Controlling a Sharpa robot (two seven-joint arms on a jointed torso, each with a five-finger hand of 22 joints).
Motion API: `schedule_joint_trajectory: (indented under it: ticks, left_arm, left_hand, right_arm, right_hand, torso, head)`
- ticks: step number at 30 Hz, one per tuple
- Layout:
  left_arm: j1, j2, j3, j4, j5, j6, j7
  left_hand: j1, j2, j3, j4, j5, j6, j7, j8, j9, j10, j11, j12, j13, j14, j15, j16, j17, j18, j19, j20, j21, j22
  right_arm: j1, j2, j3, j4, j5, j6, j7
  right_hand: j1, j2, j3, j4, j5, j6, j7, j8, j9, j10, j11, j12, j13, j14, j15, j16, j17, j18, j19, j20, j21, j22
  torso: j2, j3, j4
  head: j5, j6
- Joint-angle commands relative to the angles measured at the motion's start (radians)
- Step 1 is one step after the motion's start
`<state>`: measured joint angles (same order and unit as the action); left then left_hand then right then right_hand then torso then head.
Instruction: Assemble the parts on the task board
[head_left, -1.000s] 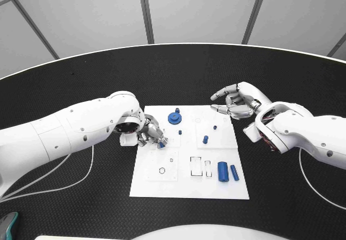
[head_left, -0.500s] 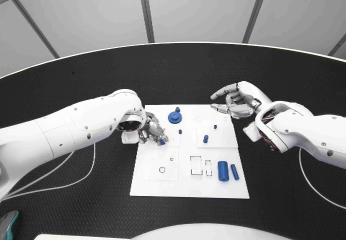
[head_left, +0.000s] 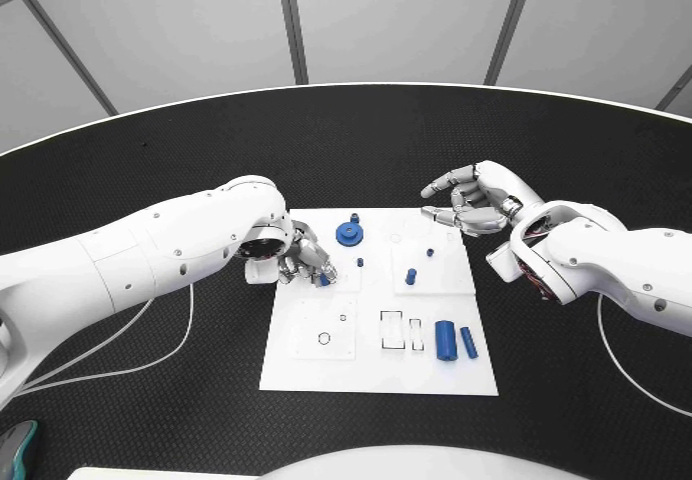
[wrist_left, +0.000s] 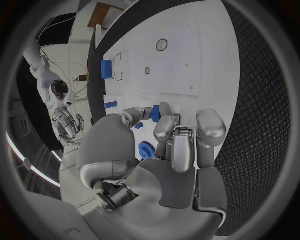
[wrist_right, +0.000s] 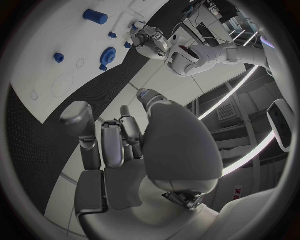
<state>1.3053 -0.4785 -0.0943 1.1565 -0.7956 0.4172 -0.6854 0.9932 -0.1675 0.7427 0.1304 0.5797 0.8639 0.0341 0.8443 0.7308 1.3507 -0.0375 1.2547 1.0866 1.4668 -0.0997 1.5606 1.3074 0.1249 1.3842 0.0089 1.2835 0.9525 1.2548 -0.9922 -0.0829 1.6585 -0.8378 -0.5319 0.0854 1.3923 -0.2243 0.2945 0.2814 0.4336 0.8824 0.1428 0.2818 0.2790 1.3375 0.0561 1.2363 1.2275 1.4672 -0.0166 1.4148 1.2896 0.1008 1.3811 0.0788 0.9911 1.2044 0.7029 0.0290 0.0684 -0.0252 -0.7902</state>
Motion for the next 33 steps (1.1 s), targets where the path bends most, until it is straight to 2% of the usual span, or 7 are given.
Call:
schedule_joint_trajectory:
  ticks: [1,21,25,27,30,33]
  left_arm:
    - [0.000,0.003,0.000,-0.005,-0.001,-0.003,0.000]
    - [0.000,0.013,0.000,-0.017,-0.001,-0.028,0.002]
    - [0.000,0.010,0.000,-0.011,0.008,-0.033,0.004]
    - [0.000,0.006,0.000,-0.006,0.016,-0.033,0.004]
    - [0.000,0.000,0.000,0.002,0.027,-0.031,0.007]
    - [0.000,-0.009,0.000,0.010,0.038,-0.024,0.008]
  left_hand:
    - [-0.009,0.002,0.033,-0.041,-0.007,-0.010,-0.004,-0.004,0.001,-0.001,-0.004,-0.003,-0.001,0.093,0.000,-0.004,0.220,-0.012,-0.004,0.000,-0.007,-0.001]
    - [-0.022,0.000,-0.010,-0.022,-0.010,-0.011,-0.005,-0.007,0.000,-0.007,-0.005,-0.009,-0.010,0.092,-0.001,-0.005,0.216,-0.012,-0.003,-0.001,-0.007,-0.001]
    - [0.010,0.029,0.010,-0.036,0.002,-0.019,-0.006,-0.010,-0.001,-0.014,-0.007,-0.017,-0.020,0.091,-0.003,-0.006,0.213,-0.011,-0.005,-0.003,-0.010,-0.004]
    - [0.033,0.039,0.041,-0.055,0.005,-0.025,-0.003,-0.012,-0.001,-0.021,-0.005,-0.023,-0.029,0.090,-0.002,-0.007,0.209,-0.011,-0.006,-0.003,-0.012,-0.008]
    - [0.043,0.042,0.073,-0.067,0.006,-0.028,0.002,-0.012,0.000,-0.030,-0.001,-0.034,-0.043,0.089,0.001,-0.009,0.205,-0.010,-0.009,-0.001,-0.015,-0.013]
    - [0.044,0.043,0.076,-0.068,0.005,-0.029,0.003,-0.012,0.000,-0.032,-0.001,-0.036,-0.046,0.089,0.002,-0.009,0.203,-0.010,-0.009,0.000,-0.015,-0.014]
  right_arm:
    - [0.000,0.000,0.000,0.000,0.000,0.000,0.000]
    - [0.000,-0.001,0.000,0.002,0.000,-0.002,0.001]
    - [0.000,-0.001,0.000,0.001,0.000,-0.002,0.000]
    - [0.000,0.000,0.000,0.001,0.000,-0.002,0.001]
    - [0.000,0.000,0.000,0.000,0.000,-0.001,0.001]
    - [0.000,0.001,0.000,-0.001,0.000,-0.001,0.001]
  right_hand:
    - [0.001,-0.011,0.007,0.000,0.004,0.004,0.002,0.007,-0.001,0.003,-0.001,0.002,-0.001,0.039,-0.006,-0.007,0.000,0.013,0.005,0.000,-0.002,-0.001]
    - [0.001,-0.011,0.007,0.000,0.004,0.004,0.002,0.007,-0.001,0.003,-0.001,0.002,-0.001,0.039,-0.006,-0.007,0.000,0.013,0.005,0.000,-0.002,-0.001]
    - [0.001,-0.011,0.007,0.000,0.004,0.004,0.002,0.007,-0.001,0.003,-0.001,0.002,-0.001,0.039,-0.006,-0.007,0.000,0.013,0.005,0.000,-0.002,-0.001]
    - [0.001,-0.011,0.007,0.000,0.004,0.004,0.002,0.007,-0.001,0.003,-0.001,0.002,-0.001,0.039,-0.006,-0.007,0.000,0.013,0.005,0.000,-0.002,-0.001]
    - [0.001,-0.011,0.007,0.000,0.004,0.004,0.002,0.007,-0.001,0.003,-0.001,0.002,-0.001,0.039,-0.006,-0.007,0.000,0.013,0.005,0.000,-0.002,-0.001]
    - [0.001,-0.011,0.007,0.000,0.004,0.004,0.002,0.007,-0.001,0.003,-0.001,0.002,-0.001,0.039,-0.006,-0.007,0.000,0.013,0.005,0.000,-0.002,-0.001]
  torso:
    - [0.000,0.0005,0.0004]
    - [-0.001,0.0001,0.0000]
    - [0.000,-0.0004,0.0005]
    - [-0.001,-0.0007,0.0006]
    - [-0.001,-0.0010,0.0003]
    - [-0.001,-0.0017,0.0001]
  head:
    - [-0.001,0.000]
    - [-0.003,0.003]
    - [-0.003,0.004]
    - [-0.003,0.004]
    - [-0.003,0.005]
    - [-0.003,0.006]
